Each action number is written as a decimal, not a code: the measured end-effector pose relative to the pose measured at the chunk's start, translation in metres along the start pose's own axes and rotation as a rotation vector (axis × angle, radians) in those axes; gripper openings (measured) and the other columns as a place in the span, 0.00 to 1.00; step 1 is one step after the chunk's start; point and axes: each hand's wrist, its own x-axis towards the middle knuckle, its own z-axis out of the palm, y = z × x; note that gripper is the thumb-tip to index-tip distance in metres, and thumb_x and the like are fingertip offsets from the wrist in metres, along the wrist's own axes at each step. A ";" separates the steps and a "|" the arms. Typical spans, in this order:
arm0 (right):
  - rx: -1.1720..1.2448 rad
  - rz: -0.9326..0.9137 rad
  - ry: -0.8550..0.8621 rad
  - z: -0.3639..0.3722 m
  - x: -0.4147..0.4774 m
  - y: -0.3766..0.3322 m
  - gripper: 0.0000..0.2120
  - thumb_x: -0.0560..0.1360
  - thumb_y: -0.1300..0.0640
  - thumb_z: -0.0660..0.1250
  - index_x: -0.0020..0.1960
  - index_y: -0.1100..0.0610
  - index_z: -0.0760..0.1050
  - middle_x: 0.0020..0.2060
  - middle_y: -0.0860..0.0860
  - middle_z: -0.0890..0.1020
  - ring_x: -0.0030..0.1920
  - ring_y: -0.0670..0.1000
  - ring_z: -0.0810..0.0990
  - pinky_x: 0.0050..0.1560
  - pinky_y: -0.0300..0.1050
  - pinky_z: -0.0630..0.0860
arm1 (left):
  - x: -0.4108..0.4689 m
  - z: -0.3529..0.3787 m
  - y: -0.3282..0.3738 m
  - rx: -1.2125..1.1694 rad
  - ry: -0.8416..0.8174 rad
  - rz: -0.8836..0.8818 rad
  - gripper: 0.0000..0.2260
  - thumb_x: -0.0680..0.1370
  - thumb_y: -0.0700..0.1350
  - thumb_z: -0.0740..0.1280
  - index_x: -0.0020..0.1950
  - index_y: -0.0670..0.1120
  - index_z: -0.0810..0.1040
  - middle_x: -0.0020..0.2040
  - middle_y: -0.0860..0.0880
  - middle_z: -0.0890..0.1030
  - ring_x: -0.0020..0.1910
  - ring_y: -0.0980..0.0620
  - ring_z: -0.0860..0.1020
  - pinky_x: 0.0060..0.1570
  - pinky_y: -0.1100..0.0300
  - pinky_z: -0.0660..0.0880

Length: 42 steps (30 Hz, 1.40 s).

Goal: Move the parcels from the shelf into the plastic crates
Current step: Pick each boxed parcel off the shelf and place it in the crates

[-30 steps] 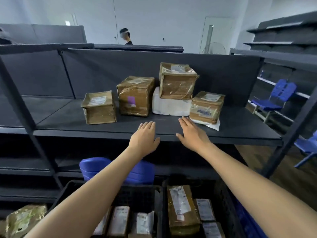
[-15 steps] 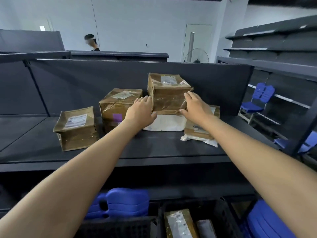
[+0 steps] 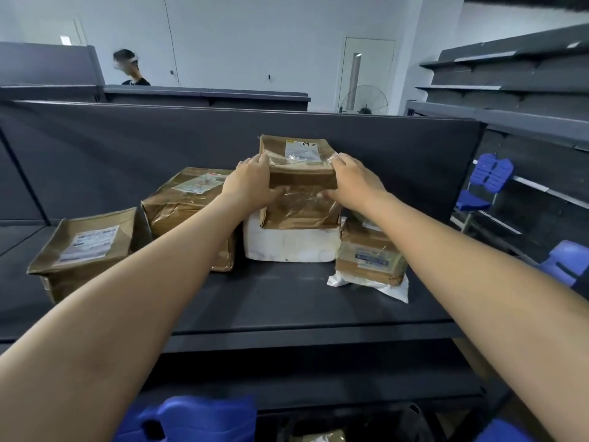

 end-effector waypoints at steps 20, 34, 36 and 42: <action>0.402 0.021 0.122 -0.010 -0.012 0.001 0.32 0.68 0.53 0.77 0.69 0.53 0.70 0.52 0.50 0.82 0.48 0.49 0.80 0.42 0.37 0.73 | 0.000 0.000 0.006 -0.237 0.113 -0.071 0.26 0.71 0.51 0.74 0.64 0.43 0.71 0.57 0.44 0.80 0.55 0.43 0.79 0.51 0.52 0.76; 0.423 -0.159 0.454 -0.027 -0.162 -0.013 0.39 0.63 0.53 0.79 0.70 0.59 0.70 0.65 0.55 0.76 0.63 0.55 0.77 0.63 0.49 0.75 | -0.151 -0.051 0.037 -0.994 0.026 -0.263 0.30 0.66 0.66 0.69 0.63 0.52 0.76 0.55 0.57 0.83 0.55 0.57 0.80 0.60 0.56 0.75; 0.408 -0.210 0.480 -0.022 -0.189 -0.020 0.39 0.63 0.51 0.78 0.69 0.61 0.70 0.64 0.57 0.77 0.63 0.55 0.77 0.62 0.47 0.75 | -0.169 -0.054 0.038 -1.116 -0.004 -0.395 0.21 0.72 0.62 0.68 0.57 0.49 0.80 0.51 0.53 0.85 0.52 0.53 0.82 0.57 0.55 0.77; 0.361 -0.298 0.533 -0.012 -0.250 -0.048 0.38 0.63 0.53 0.77 0.69 0.64 0.70 0.63 0.59 0.77 0.62 0.55 0.78 0.62 0.42 0.71 | -0.222 -0.045 0.039 -0.970 0.213 -0.541 0.07 0.77 0.50 0.67 0.44 0.47 0.80 0.40 0.53 0.83 0.44 0.51 0.80 0.48 0.56 0.76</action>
